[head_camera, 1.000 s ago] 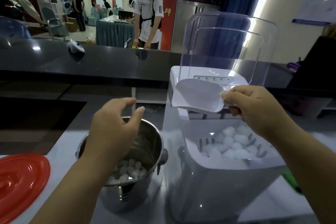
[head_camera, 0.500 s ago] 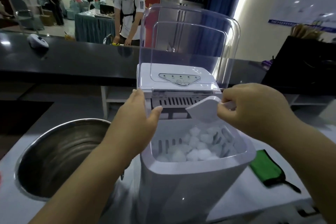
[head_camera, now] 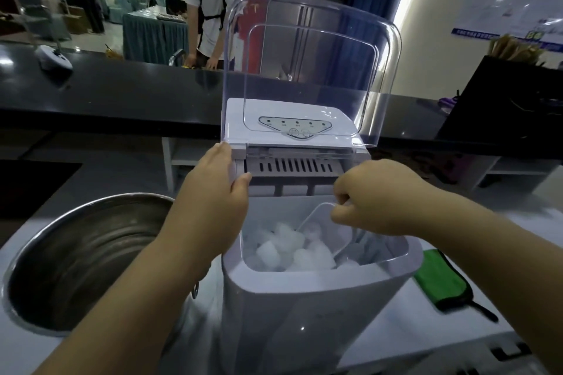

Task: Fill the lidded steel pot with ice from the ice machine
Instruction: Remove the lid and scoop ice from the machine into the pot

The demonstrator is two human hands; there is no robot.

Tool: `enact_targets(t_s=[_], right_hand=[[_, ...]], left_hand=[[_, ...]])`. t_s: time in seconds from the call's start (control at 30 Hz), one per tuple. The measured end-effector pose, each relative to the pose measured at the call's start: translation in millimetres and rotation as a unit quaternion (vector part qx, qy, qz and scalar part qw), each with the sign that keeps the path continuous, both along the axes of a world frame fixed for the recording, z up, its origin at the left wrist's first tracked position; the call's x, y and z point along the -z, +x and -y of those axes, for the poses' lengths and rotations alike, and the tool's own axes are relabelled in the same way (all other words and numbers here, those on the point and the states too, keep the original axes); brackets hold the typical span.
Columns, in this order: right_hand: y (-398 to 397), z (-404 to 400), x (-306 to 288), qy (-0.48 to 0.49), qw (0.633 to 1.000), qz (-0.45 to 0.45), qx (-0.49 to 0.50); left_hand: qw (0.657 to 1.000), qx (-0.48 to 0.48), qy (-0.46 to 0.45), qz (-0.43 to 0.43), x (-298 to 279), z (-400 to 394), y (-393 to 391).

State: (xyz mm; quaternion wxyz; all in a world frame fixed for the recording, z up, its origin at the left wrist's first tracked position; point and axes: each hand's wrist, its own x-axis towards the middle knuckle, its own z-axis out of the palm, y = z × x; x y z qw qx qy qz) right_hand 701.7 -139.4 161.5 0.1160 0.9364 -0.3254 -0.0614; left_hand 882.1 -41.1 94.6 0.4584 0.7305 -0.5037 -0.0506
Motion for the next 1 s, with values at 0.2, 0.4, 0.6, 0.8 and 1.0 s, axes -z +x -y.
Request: enact_targets(t_s=[0.2, 0.4, 0.6, 0.8, 1.0], right_hand=[[1.1, 2.5, 2.5, 0.100, 0.991, 0.039, 0.082], [1.6, 4.7, 0.7, 0.160, 0.974, 0.091, 0.132], [-8.3, 9.9, -4.4, 0.192, 0.954, 0.147, 0.179], [-7.7, 6.0, -2.1, 0.209, 0.946, 0.158, 0.189], [-6.5, 4.2, -2.3, 0.238, 0.938, 0.173, 0.185]], left_hand=[[1.000, 0.007, 0.007, -0.011, 3.8, 1.1, 4.0], [1.000, 0.008, 0.001, -0.022, 3.0, -0.9, 2.5], [1.000, 0.014, 0.006, -0.025, 3.8, -2.3, 2.3], [0.999, 0.014, 0.002, -0.036, 3.0, -3.3, 1.6], [0.999, 0.012, -0.001, -0.038, 3.5, -2.9, 1.5]])
